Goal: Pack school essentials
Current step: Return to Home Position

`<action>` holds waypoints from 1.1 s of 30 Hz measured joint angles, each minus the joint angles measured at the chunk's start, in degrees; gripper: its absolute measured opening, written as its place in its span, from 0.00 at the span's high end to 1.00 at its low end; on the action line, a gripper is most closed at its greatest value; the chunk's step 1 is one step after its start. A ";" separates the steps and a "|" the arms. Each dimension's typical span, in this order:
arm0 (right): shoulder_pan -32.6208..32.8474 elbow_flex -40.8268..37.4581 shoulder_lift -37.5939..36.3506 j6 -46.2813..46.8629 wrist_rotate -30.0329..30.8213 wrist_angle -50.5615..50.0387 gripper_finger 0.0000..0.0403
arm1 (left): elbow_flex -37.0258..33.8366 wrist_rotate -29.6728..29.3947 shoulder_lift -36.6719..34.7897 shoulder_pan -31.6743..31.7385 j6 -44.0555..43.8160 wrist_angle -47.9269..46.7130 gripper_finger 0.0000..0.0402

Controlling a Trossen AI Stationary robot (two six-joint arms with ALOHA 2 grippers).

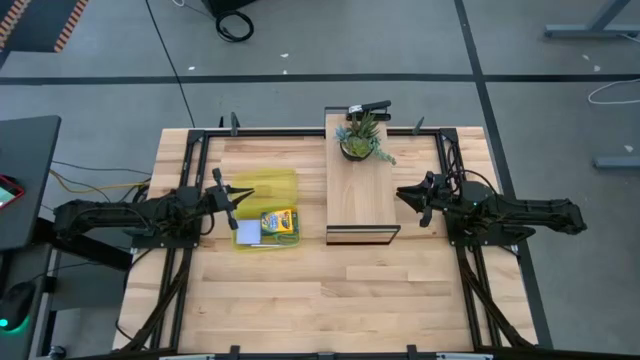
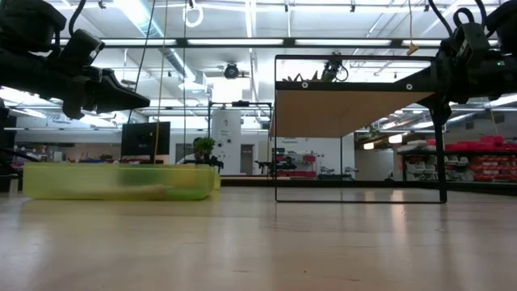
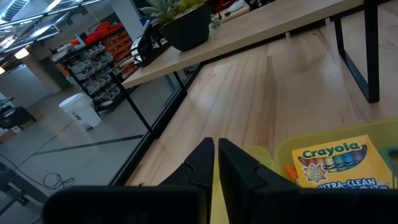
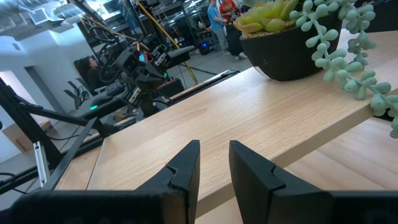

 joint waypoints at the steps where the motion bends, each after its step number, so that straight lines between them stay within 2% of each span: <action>1: 0.00 0.00 0.00 0.00 -0.02 0.00 0.77 | 0.00 -0.01 0.00 0.00 0.00 -0.01 0.93; 15: 0.00 0.00 0.00 0.00 -0.02 0.00 0.77 | 0.00 0.00 0.00 0.00 -0.01 0.00 0.91; 24: 0.00 0.00 0.00 0.00 -0.02 0.00 0.77 | 0.00 0.00 0.01 0.00 -0.01 0.00 0.94; 33: 0.01 0.00 0.00 0.00 -0.01 0.00 0.77 | 0.00 0.00 0.01 0.00 -0.01 0.00 0.91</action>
